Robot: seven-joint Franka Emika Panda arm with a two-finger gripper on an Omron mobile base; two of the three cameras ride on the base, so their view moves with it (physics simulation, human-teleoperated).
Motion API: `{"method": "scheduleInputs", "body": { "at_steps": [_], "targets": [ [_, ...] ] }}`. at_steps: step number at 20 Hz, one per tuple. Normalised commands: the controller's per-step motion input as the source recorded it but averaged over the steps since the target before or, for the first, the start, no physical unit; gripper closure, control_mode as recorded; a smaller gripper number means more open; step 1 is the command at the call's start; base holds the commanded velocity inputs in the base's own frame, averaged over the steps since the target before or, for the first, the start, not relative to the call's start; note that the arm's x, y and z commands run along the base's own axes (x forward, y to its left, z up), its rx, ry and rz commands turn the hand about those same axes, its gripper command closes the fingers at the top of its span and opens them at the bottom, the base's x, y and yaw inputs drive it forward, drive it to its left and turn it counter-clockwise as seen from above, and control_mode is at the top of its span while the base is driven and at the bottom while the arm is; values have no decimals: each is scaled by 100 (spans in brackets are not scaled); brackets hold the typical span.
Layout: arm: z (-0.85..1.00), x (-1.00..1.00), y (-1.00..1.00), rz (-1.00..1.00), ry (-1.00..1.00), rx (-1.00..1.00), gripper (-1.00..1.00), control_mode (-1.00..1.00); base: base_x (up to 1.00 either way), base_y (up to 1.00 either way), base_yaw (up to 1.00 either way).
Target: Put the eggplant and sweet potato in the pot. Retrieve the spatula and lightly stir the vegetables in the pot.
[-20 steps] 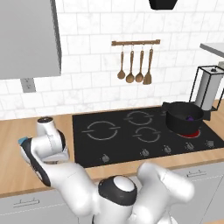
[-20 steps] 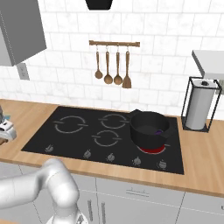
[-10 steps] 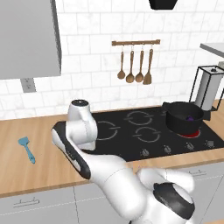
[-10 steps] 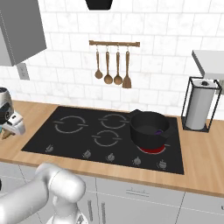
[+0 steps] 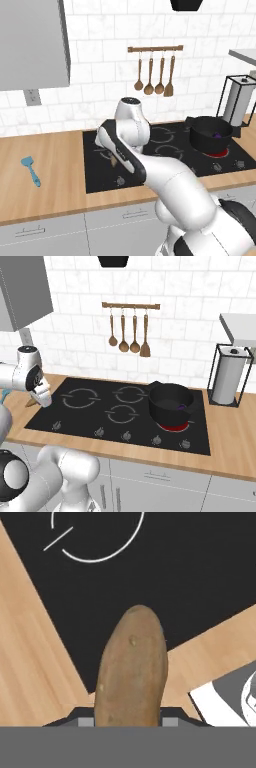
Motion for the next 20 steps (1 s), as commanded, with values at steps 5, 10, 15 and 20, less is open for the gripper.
{"method": "scheduleInputs", "body": {
  "at_steps": [5,10,15,20],
  "targets": [
    [21,33,-100,-34,8,0,100,-100,0,0,0],
    [9,12,-100,-37,2,-2,100,-100,0,0,0],
    [9,0,-100,-37,0,-5,100,-100,0,0,0],
    [20,16,-100,-32,0,-9,100,-100,0,0,0]
  ]
}}
